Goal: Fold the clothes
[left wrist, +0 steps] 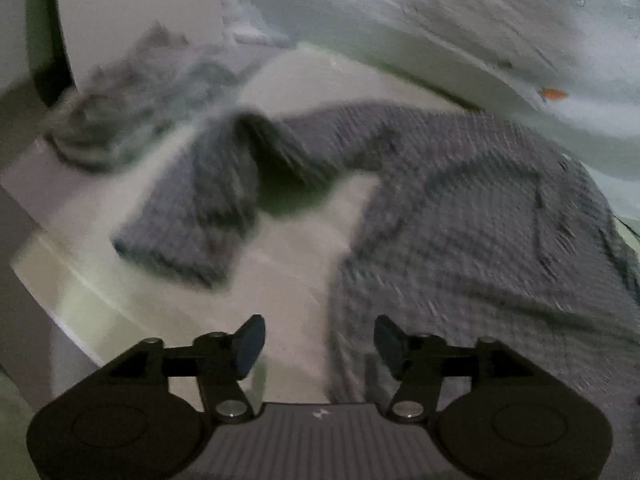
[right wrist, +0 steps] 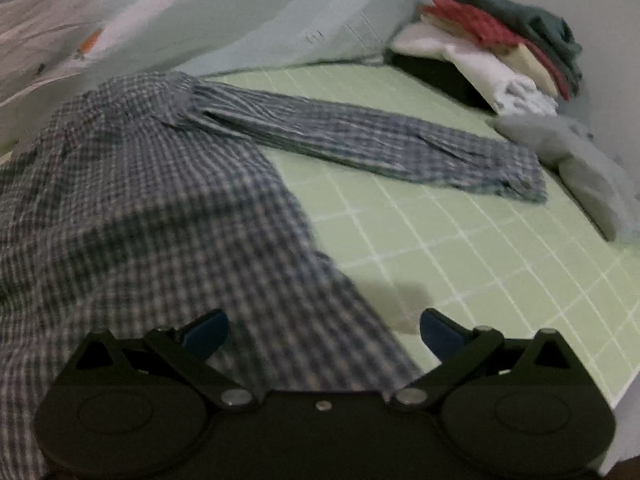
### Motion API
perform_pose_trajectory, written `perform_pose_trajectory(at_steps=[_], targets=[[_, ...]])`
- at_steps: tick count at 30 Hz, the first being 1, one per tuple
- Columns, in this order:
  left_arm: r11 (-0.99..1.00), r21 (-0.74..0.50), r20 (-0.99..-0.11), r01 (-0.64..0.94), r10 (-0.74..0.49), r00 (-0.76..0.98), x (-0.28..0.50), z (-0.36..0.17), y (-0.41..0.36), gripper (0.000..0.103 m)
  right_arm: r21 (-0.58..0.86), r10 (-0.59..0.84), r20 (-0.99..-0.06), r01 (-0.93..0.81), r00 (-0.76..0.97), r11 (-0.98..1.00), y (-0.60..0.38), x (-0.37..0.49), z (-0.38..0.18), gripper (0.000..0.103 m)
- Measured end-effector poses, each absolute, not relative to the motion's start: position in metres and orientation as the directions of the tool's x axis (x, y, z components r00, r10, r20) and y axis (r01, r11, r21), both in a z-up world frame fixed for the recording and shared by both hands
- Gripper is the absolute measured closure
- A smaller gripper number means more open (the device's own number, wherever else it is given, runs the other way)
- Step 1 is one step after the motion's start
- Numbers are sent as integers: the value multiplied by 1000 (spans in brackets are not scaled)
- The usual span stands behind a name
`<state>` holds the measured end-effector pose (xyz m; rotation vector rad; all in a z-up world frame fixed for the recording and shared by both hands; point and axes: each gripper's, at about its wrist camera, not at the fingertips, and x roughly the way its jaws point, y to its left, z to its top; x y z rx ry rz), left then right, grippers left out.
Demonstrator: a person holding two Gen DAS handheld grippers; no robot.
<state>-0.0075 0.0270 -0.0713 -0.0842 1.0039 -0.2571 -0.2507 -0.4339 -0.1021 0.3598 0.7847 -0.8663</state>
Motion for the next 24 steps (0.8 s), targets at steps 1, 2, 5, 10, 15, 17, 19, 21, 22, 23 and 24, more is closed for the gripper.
perform_pose_trajectory(at_steps=[1,2,5,10,15,17,19,21,22,23,24], targets=[[963,-198,-835,183,-263,484,-10,-75,23,40,-19,-533,-750,792,392,610,-438,-255,-102,1],[962,-200,-844,187,-266,467,-12,-78,19,40,-9,-523,-756,793,394,610,-439,-257,-102,4],[962,-196,-855,191,-263,446,-20,-84,9,41,15,-497,-769,789,402,614,-443,-262,-102,13],[972,-169,-869,162,-224,442,-22,-88,6,92,51,-440,-766,726,469,686,-441,-262,-93,81],[969,-208,-844,136,-248,475,-21,-73,16,99,94,-395,-760,688,516,719,-445,-266,-79,101],[962,-229,-822,147,-272,500,-20,-51,19,99,118,-395,-738,682,547,722,-446,-272,-65,101],[954,-253,-795,158,-298,528,-20,-24,22,99,125,-399,-711,663,578,738,-443,-278,-41,101],[947,-274,-752,168,-320,577,-23,11,25,99,154,-405,-673,652,619,742,-438,-288,-11,101],[940,-296,-729,170,-337,595,-23,26,27,99,168,-408,-652,646,639,744,-435,-292,4,101],[931,-322,-711,171,-357,606,-22,38,29,99,196,-405,-651,658,642,727,-437,-296,7,101],[924,-346,-700,165,-371,610,-20,42,31,98,224,-402,-650,668,645,709,-440,-300,10,101]])
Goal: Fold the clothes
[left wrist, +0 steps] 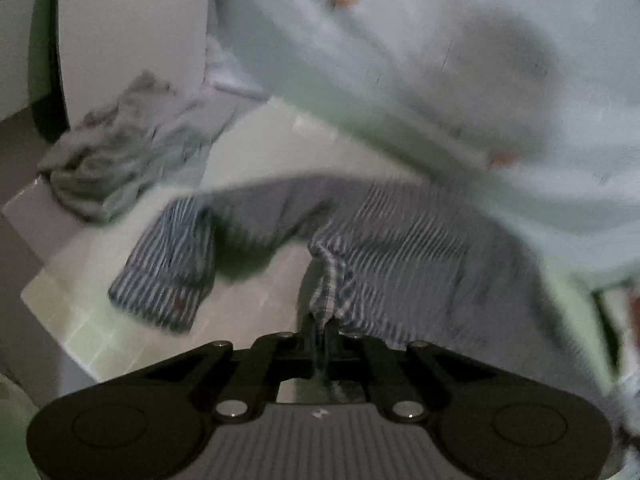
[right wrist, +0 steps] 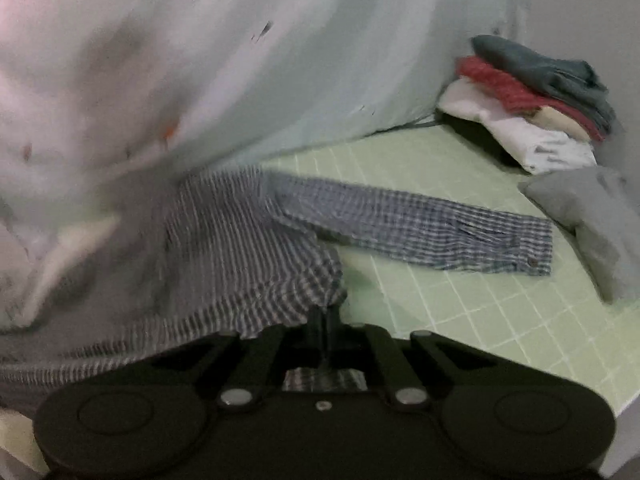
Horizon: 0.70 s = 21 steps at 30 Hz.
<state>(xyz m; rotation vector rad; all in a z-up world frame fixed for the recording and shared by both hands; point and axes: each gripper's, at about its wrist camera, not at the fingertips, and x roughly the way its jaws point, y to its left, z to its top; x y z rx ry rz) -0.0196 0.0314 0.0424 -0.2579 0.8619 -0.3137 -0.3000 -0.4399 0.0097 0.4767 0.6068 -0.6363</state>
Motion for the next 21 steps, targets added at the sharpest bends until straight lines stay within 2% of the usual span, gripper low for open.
perform_pose_trajectory(at_steps=[2,3,6,7,8,10,12,14,16,19,21], targets=[[908,-392,-686,146,-395,611,-13,41,36,97,278,-397,-647,687,650,671,-445,-307,16,101],[929,-350,-716,124,-350,604,-9,33,34,97,256,-398,-678,705,618,661,-447,-303,5,101],[995,-72,-827,70,-98,554,3,-5,20,97,23,-445,-781,733,438,680,-440,-278,-35,99],[997,-45,-835,68,-75,545,3,-12,20,96,-26,-450,-798,724,401,690,-438,-273,-43,95],[996,-66,-838,59,-87,538,2,-15,23,96,-42,-445,-811,720,380,692,-436,-269,-48,91],[988,-155,-837,16,-140,529,3,-17,29,90,-3,-434,-809,735,396,678,-436,-269,-50,60],[984,-177,-829,2,-151,539,5,-17,27,87,23,-433,-800,742,416,670,-439,-267,-49,56],[989,-143,-825,25,-133,550,10,-17,16,80,12,-446,-793,742,416,670,-442,-260,-48,54],[992,-107,-819,66,-126,560,18,-15,-1,73,-2,-466,-779,742,419,671,-446,-251,-46,37],[988,-93,-805,120,-145,575,30,-12,-19,60,-14,-490,-744,724,454,690,-451,-232,-40,21],[984,-87,-800,153,-160,578,39,-13,-34,57,-32,-501,-721,700,478,714,-456,-216,-36,12]])
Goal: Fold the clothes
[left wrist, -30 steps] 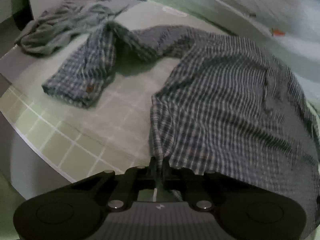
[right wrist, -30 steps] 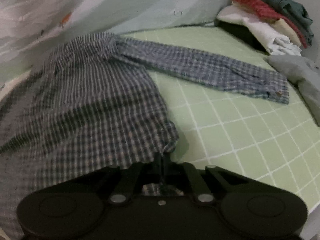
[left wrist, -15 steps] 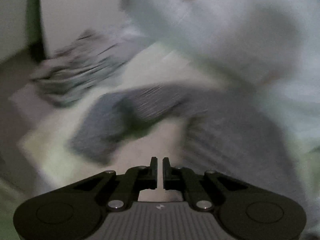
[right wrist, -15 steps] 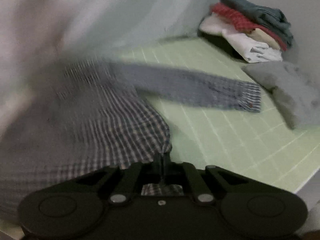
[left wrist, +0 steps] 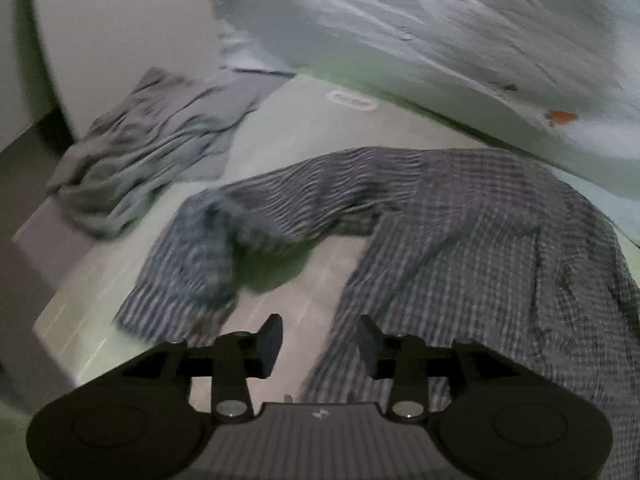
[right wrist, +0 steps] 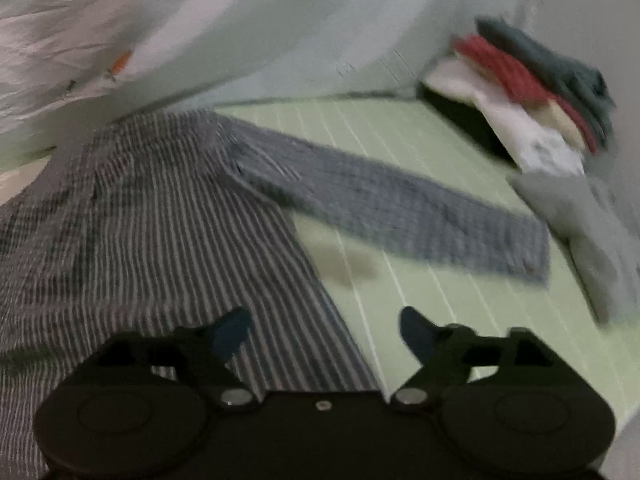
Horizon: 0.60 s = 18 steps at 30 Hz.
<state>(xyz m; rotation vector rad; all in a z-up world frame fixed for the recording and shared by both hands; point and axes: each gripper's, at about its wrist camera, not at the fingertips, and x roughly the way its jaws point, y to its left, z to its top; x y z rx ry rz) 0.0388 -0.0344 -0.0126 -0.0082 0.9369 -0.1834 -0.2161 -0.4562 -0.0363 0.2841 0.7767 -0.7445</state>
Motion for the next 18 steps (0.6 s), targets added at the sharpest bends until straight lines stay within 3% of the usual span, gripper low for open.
perform_pose_trajectory(at_steps=[3,8,18], targets=[[977,-69,-797,204,-177,578,60,-14,-61,50,-65,-507,-694,657,511,751,-463,-187,-31,0],[954,-47,-785,297,-219,579,107,-18,-105,34,-79,-493,-661,600,566,796,-482,-123,-24,0],[944,-73,-784,321,-253,567,249,-47,-187,28,59,-446,-655,629,610,775,-555,37,-32,0]])
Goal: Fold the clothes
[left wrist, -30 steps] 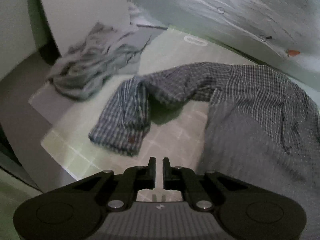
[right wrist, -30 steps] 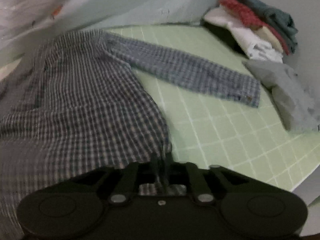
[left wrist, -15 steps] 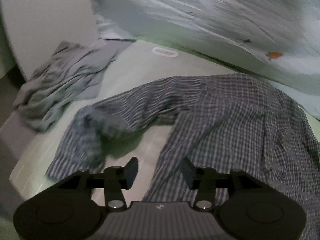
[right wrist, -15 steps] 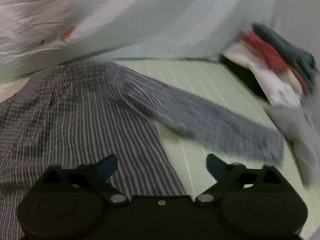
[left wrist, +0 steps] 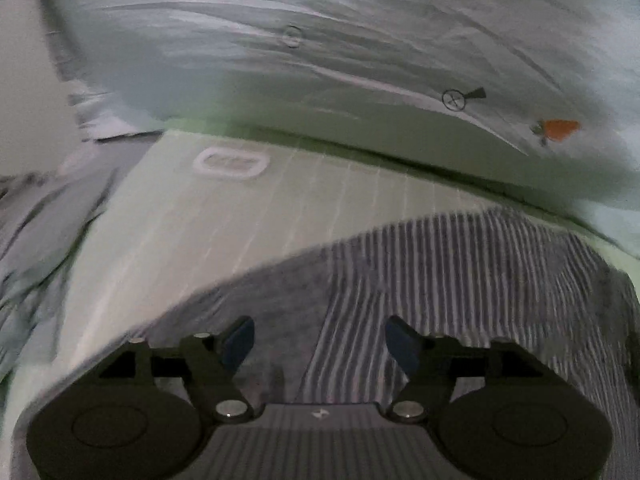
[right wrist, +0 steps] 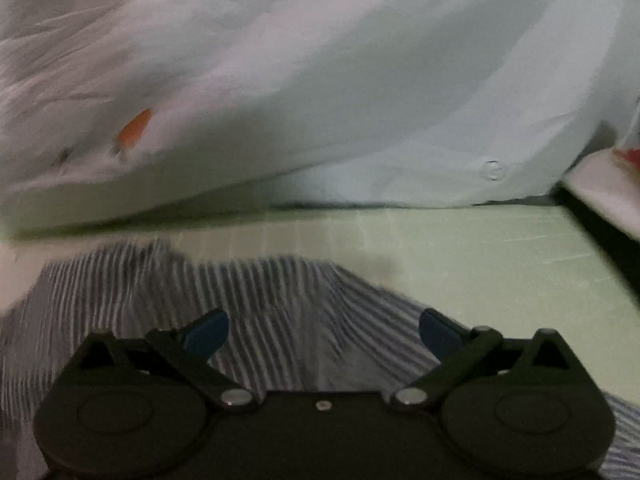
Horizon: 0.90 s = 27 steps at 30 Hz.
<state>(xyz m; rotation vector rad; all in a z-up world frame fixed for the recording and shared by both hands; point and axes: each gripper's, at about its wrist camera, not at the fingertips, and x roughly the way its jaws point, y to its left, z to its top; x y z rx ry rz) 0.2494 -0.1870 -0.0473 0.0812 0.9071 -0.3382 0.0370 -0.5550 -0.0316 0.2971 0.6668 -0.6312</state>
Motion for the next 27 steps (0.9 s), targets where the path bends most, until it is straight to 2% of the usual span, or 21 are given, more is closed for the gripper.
perform_pose_trajectory(at_steps=[3,5,8,10,11,12,13,14,15,16,19,23,27], targets=[[931,-123,-761,344,-311,569,286,-52,-213,28,176,-471,-675,744,567,644,-580,74,-42,1],[916,-151,-743,371,-353,568,303,-57,-229,20,257,-458,-687,779,564,572,-589,89,-49,1],[896,-189,-747,402,-397,533,317,-72,-249,17,274,-427,-735,807,527,523,-593,109,-63,3],[882,-220,-759,417,-423,495,324,-84,-260,17,247,-406,-772,820,489,517,-593,121,-74,17],[875,-236,-764,424,-437,475,327,-90,-265,24,237,-395,-784,818,480,524,-592,123,-79,23],[867,-252,-768,430,-449,455,330,-96,-270,33,232,-388,-785,810,483,539,-589,122,-81,39],[853,-284,-768,438,-476,429,332,-100,-273,65,228,-382,-786,801,487,553,-587,120,-84,58],[843,-307,-763,443,-496,414,330,-101,-273,99,219,-388,-777,790,496,572,-585,115,-82,70],[838,-317,-760,443,-504,411,326,-100,-272,102,210,-394,-768,779,505,591,-583,110,-81,89],[834,-327,-756,444,-513,407,323,-99,-271,103,219,-390,-755,764,527,607,-582,102,-79,96],[824,-294,-730,484,-520,443,299,-79,-262,103,251,-400,-696,725,596,642,-573,67,-59,99],[816,-299,-712,495,-536,454,259,-56,-237,103,195,-435,-634,676,640,710,-544,6,-26,99],[851,-270,-740,451,-483,468,234,-51,-213,103,161,-397,-688,661,607,732,-523,-44,-37,99]])
